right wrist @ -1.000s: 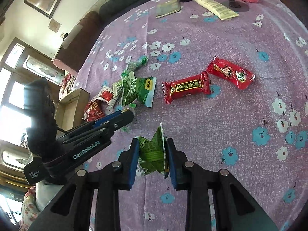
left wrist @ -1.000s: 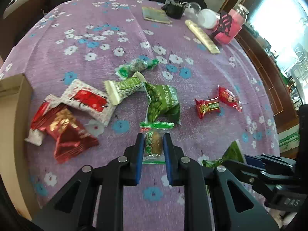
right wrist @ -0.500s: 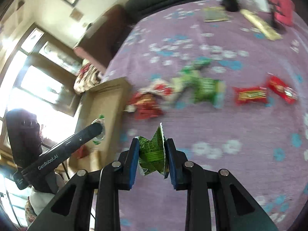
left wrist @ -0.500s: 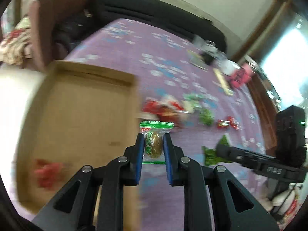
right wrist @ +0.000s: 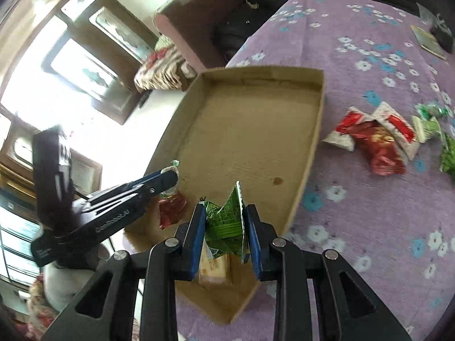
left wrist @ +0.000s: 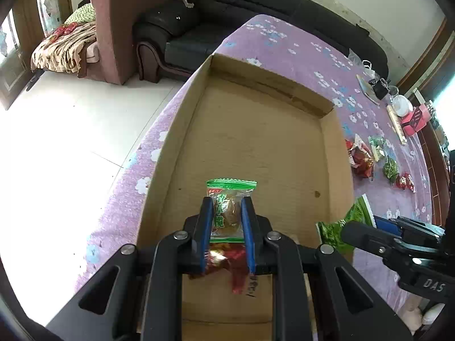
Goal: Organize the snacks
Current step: 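Move both packets over the cardboard box and release them inside, then grasp a green pea snack bag with the left tool while the right tool grasps a red candy bar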
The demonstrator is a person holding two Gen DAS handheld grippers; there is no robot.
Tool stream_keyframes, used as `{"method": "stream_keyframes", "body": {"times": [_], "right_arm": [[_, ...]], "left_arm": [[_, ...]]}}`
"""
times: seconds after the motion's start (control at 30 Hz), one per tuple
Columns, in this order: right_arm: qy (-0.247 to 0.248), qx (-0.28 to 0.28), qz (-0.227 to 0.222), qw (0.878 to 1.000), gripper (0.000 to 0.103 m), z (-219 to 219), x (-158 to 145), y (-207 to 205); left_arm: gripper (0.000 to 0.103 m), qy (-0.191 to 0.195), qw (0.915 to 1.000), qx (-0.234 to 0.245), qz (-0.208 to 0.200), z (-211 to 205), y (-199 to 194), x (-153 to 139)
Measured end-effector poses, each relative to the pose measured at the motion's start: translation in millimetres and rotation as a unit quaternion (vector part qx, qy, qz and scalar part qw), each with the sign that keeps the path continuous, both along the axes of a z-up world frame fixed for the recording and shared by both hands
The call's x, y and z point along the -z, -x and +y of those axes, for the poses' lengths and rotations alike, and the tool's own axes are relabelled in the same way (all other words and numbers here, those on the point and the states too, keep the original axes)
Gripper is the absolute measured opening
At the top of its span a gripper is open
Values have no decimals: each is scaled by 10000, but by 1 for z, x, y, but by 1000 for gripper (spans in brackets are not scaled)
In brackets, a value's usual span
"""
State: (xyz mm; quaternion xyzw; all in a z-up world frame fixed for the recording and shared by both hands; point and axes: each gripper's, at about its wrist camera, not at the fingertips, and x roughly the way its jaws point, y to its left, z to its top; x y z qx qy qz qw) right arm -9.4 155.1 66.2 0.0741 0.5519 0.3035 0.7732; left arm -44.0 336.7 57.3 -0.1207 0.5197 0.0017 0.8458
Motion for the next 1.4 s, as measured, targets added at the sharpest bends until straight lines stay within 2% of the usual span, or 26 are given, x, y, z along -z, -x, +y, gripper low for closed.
{"method": "stream_keyframes", "body": {"times": [0.27, 0.33, 0.5, 0.6, 0.77, 0.93, 1.1, 1.4], "right_arm": [[194, 161, 78, 9997, 27, 12, 15, -17], [263, 137, 79, 9995, 28, 19, 18, -17], [414, 181, -56, 9990, 30, 20, 17, -12], [395, 239, -161, 9988, 30, 13, 12, -10], [275, 359, -354, 9984, 30, -8, -3, 1], [281, 514, -413, 9974, 32, -43, -7, 15], [519, 958, -405, 9932, 33, -99, -7, 20], [1602, 1712, -699, 9696, 33, -170, -7, 19]], "left_arm": [[23, 159, 9997, 141, 77, 2, -4, 0], [27, 126, 9998, 150, 71, 2, -4, -2], [47, 211, 9997, 42, -114, 7, 4, -13], [50, 369, 9990, -34, -253, 8, 9, -24], [51, 721, 9956, -129, -586, 0, 22, -41], [51, 1060, 9912, 76, -784, -31, 25, -52], [51, 904, 9918, 551, -713, -81, 22, -57], [51, 672, 9912, 1031, -496, -152, 20, -49]]}}
